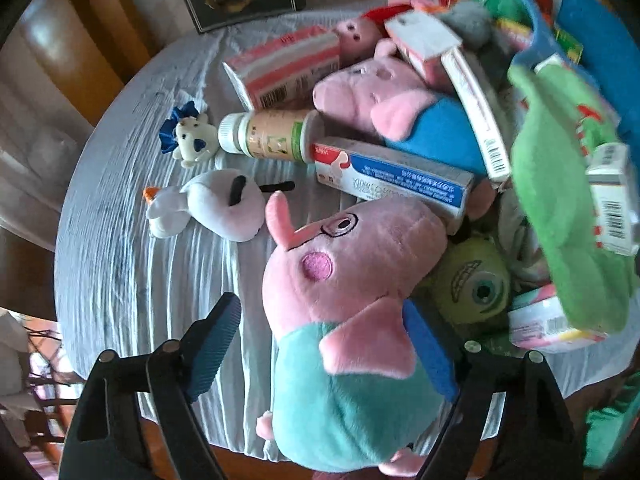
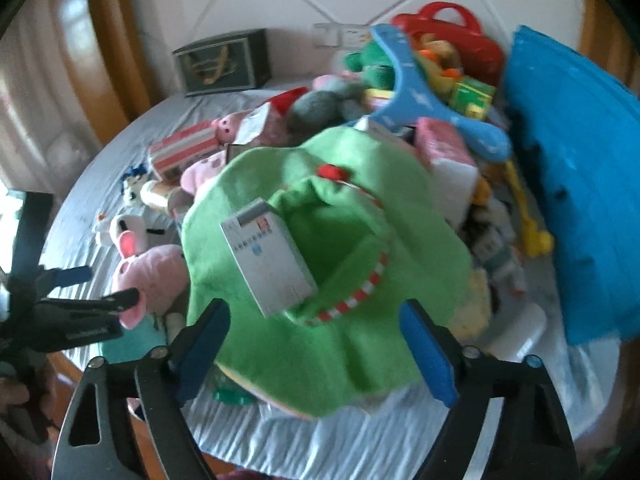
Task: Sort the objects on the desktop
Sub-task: 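Grasp the pink pig plush with the left tool while the right tool grasps a white medicine box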
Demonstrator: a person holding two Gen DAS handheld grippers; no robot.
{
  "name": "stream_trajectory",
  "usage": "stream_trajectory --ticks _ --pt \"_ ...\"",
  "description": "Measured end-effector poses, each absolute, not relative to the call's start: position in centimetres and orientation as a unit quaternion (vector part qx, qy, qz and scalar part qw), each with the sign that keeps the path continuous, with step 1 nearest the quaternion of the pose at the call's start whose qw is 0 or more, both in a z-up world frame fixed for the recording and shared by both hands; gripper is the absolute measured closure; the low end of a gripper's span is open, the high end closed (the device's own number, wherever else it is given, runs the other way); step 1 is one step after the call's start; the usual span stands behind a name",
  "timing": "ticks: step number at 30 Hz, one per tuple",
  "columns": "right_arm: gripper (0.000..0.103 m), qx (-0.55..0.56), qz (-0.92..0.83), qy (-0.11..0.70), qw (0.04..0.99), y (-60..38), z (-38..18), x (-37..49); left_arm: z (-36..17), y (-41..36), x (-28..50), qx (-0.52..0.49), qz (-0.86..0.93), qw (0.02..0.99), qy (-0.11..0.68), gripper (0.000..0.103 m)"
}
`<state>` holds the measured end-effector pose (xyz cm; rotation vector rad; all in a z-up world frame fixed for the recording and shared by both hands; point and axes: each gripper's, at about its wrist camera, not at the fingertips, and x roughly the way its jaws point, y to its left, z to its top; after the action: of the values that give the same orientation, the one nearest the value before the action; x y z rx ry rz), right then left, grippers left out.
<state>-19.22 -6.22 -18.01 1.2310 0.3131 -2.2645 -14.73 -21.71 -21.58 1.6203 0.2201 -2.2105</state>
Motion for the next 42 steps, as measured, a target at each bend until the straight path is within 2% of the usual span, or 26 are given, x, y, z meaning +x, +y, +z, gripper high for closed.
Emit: stream_trajectory --ticks 5,8,10,12,14,15,16,20,25,26,27,29,34,42 --pt "0.019 0.460 -0.827 0.136 0.294 -7.7 -19.0 -20.7 -23.6 -22.0 -16.6 0.607 -0.766 0.191 0.087 0.019" --pt "0.025 0.465 -0.823 0.145 0.293 -8.3 -19.5 -21.4 -25.1 -22.1 -17.8 0.622 -0.756 0.186 0.086 0.019" --pt "0.036 0.469 -0.822 0.149 0.285 -8.6 -19.8 -21.8 -25.5 -22.1 -18.2 0.622 -0.757 0.184 0.080 0.019" --pt "0.041 0.468 -0.823 0.154 0.281 -8.9 -19.9 -22.0 -25.2 -22.2 -18.2 0.616 -0.762 0.182 0.078 0.025" --pt "0.054 0.464 -0.826 0.161 0.277 -9.2 -19.7 -22.1 -24.7 -22.5 -17.7 0.605 -0.770 0.182 0.085 0.032" --pt "0.068 0.463 -0.827 0.158 0.277 -9.3 -19.5 -22.2 -24.3 -22.6 -17.4 0.598 -0.775 0.183 0.088 0.036" --pt "0.071 0.462 -0.828 0.154 0.278 -9.3 -19.3 -22.1 -23.7 -22.8 -17.0 0.588 -0.782 0.186 0.090 0.037" --pt "0.072 0.453 -0.833 0.157 0.276 -9.8 -18.4 -21.8 -20.0 -23.5 -15.1 0.537 -0.814 0.205 0.084 0.048" --pt "0.073 0.431 -0.846 0.144 0.277 -10.2 -16.4 -21.1 -14.9 -23.6 -13.9 0.465 -0.855 0.221 0.060 0.054" --pt "0.073 0.426 -0.850 0.143 0.276 -10.4 -16.1 -21.0 -13.8 -23.7 -13.9 0.452 -0.862 0.224 0.055 0.059" --pt "0.073 0.422 -0.853 0.142 0.273 -10.5 -15.6 -20.9 -13.2 -23.8 -14.0 0.444 -0.866 0.225 0.052 0.073" --pt "0.073 0.412 -0.859 0.139 0.270 -10.6 -14.7 -20.6 -11.9 -23.8 -13.7 0.424 -0.876 0.223 0.058 0.094" --pt "0.073 0.401 -0.868 0.141 0.256 -10.9 -13.4 -20.1 -10.8 -24.4 -14.3 0.408 -0.889 0.202 0.056 0.094" --pt "0.073 0.424 -0.859 0.143 0.250 -11.3 -15.6 -19.7 -16.0 -27.2 -14.3 0.471 -0.849 0.210 0.111 0.094"
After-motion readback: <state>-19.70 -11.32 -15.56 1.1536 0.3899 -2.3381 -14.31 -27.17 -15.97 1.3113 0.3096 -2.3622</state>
